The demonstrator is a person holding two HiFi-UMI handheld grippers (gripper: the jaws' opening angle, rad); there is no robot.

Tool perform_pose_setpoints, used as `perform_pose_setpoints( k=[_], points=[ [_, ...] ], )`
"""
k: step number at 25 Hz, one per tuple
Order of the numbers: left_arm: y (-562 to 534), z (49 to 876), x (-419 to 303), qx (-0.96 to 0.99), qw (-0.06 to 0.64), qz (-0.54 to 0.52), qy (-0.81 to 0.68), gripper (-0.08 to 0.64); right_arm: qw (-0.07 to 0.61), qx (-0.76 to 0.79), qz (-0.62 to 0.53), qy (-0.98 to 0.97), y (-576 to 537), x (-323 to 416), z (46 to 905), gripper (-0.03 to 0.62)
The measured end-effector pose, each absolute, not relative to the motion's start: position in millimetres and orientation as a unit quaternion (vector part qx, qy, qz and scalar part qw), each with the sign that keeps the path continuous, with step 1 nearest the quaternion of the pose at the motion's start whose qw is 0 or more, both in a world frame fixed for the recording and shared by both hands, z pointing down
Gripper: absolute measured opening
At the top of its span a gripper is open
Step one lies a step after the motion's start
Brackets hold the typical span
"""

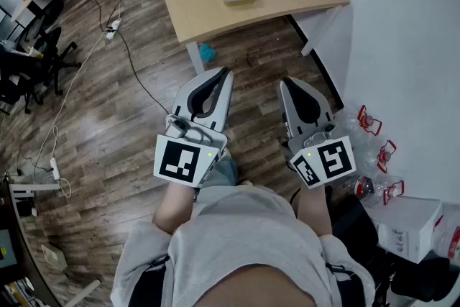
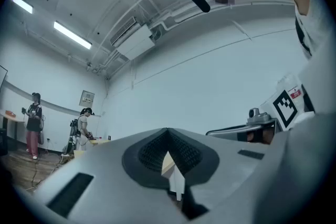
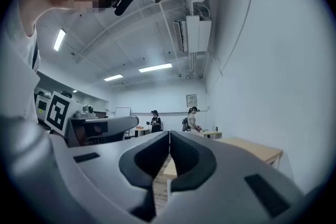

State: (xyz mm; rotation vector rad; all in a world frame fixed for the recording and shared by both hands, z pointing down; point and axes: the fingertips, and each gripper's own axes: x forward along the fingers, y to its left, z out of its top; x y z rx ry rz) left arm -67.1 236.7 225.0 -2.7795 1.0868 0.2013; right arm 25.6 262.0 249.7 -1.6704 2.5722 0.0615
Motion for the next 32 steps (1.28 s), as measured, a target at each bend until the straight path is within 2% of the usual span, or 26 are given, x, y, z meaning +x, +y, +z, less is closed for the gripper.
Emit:
perform_pose_setpoints(
  k=[13,32],
  points=[
    [220,224,-67,-0.928,0.071,0.067,0.359,0.011,0.038,-0.549,0.022,0.835,246,26,248,0.012],
    [118,240,-79,-0.938,0.052,0.065,0.337,0.011,0.022,-0.565,0.042,0.824,150,8,261,0.012]
  ],
)
